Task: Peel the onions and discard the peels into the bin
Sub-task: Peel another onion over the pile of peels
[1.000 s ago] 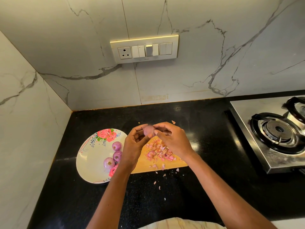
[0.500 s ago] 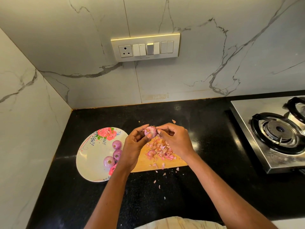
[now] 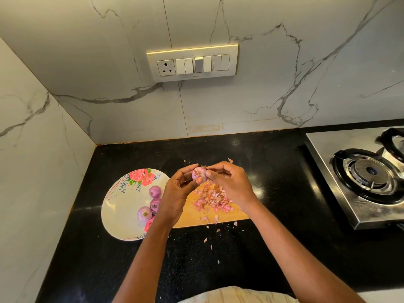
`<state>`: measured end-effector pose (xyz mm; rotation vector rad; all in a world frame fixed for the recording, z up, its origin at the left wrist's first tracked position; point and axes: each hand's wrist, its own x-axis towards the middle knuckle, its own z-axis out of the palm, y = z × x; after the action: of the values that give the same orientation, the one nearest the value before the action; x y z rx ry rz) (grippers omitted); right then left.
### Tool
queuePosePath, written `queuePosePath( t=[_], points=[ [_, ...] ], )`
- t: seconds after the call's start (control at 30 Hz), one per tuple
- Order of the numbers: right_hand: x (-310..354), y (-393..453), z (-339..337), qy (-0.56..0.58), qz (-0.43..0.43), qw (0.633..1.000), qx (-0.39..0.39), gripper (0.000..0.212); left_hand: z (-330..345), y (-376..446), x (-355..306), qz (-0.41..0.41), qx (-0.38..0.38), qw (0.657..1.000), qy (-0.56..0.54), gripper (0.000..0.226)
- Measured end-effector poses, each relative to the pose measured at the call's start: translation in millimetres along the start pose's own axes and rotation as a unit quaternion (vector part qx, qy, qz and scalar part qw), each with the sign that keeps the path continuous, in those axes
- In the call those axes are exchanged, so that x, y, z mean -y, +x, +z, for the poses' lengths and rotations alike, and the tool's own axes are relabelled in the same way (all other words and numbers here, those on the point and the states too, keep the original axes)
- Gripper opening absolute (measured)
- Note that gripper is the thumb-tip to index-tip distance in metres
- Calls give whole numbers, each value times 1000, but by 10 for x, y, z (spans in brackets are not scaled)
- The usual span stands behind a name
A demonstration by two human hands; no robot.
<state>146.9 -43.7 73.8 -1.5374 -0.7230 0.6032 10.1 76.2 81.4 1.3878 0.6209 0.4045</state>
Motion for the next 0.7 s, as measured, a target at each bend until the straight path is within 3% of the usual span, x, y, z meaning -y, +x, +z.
queuePosePath(
  t=[0.1, 0.27, 0.43, 0.7],
  points=[
    [-16, 14, -36, 17, 20, 1000, -7, 15, -16, -25, -18, -8, 6, 1000, -21, 49],
    [-128, 36, -83, -142, 12, 989, -27, 10, -6, -37, -55, -14, 4, 997, -69, 46],
    [-176, 26, -103, -229, 13, 973, -17, 17, 0, -23, -62, -31, 12, 995, -98, 46],
    [49, 51, -43, -121, -26, 992, 21, 24, -11, -19, -11, 13, 1, 1000, 14, 46]
  ],
)
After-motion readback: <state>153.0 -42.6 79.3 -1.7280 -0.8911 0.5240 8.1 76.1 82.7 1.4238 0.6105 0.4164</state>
